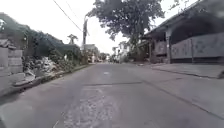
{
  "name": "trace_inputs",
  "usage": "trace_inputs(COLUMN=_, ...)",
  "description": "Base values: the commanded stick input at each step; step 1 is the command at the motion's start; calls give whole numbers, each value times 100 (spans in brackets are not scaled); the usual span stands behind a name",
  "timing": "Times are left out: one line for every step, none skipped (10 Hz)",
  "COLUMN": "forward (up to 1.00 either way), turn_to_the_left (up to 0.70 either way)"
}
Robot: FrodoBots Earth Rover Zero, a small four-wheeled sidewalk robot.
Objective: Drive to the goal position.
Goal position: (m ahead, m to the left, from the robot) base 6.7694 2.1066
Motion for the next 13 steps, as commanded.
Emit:
trace_inputs(forward=100, turn_to_the_left=2)
trace_inputs(forward=100, turn_to_the_left=2)
trace_inputs(forward=100, turn_to_the_left=2)
trace_inputs(forward=100, turn_to_the_left=2)
trace_inputs(forward=100, turn_to_the_left=2)
trace_inputs(forward=100, turn_to_the_left=2)
trace_inputs(forward=100, turn_to_the_left=2)
trace_inputs(forward=100, turn_to_the_left=2)
trace_inputs(forward=100, turn_to_the_left=2)
trace_inputs(forward=100, turn_to_the_left=2)
trace_inputs(forward=100, turn_to_the_left=2)
trace_inputs(forward=100, turn_to_the_left=2)
trace_inputs(forward=100, turn_to_the_left=2)
